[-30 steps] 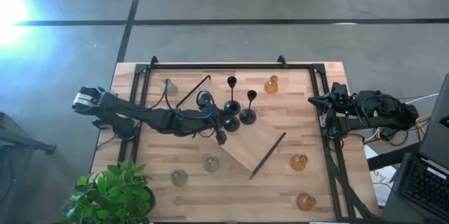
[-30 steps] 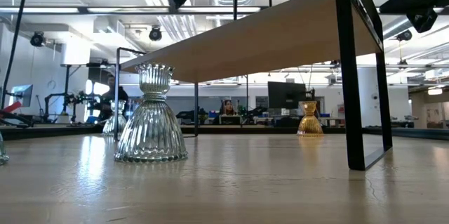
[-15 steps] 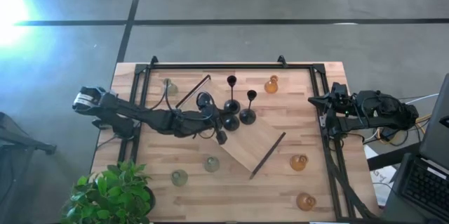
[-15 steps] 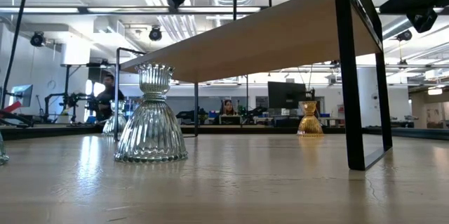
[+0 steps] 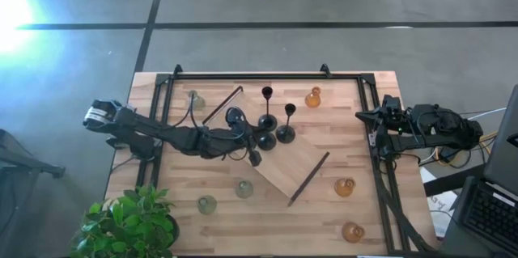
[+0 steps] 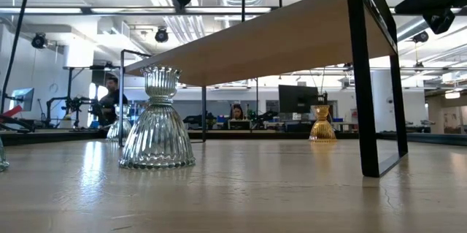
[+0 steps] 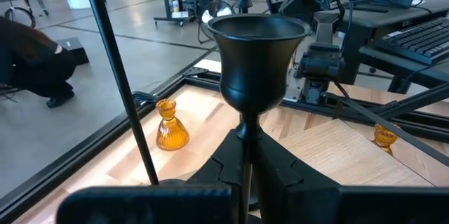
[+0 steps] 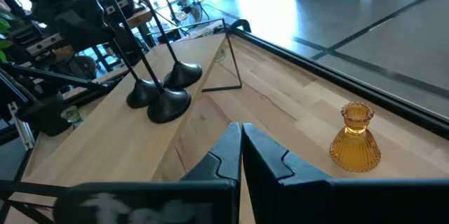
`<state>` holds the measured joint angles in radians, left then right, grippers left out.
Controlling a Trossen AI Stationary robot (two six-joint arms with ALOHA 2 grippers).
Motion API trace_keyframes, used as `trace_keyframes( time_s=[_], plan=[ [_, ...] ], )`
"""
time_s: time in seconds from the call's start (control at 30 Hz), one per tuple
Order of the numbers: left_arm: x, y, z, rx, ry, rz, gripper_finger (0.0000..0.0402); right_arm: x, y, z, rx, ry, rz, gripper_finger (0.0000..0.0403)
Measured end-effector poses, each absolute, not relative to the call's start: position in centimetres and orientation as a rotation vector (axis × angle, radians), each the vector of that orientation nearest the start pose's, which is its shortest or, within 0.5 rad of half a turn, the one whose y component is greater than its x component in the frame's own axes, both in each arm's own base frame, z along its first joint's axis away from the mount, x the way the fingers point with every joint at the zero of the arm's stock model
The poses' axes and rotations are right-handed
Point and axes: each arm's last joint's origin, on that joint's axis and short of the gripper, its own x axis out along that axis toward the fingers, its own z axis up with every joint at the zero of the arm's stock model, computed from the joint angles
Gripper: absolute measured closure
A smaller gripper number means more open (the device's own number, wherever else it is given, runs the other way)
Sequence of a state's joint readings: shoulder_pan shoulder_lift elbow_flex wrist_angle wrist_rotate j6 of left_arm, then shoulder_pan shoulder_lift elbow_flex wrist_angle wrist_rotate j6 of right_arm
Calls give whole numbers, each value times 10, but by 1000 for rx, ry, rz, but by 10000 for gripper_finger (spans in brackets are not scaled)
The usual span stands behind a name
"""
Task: Pick & Place candle stick holders
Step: Put the black candle holder on the shelf
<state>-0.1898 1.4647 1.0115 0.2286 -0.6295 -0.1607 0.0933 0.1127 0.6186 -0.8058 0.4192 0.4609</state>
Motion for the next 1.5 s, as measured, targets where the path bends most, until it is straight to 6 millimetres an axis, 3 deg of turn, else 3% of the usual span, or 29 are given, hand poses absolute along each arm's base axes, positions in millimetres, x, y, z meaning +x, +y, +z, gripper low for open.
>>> trace_keyframes(
  time_s=[0.83,1.03,1.5],
  plan=[
    [324,-45,291,-59,179,472,386,34,-9,277,377,211,-384,394],
    [324,-43,284,-21,223,488,356,34,-9,277,377,211,-384,394],
    [325,-44,287,-41,202,467,348,34,-9,277,377,211,-384,394]
  ],
)
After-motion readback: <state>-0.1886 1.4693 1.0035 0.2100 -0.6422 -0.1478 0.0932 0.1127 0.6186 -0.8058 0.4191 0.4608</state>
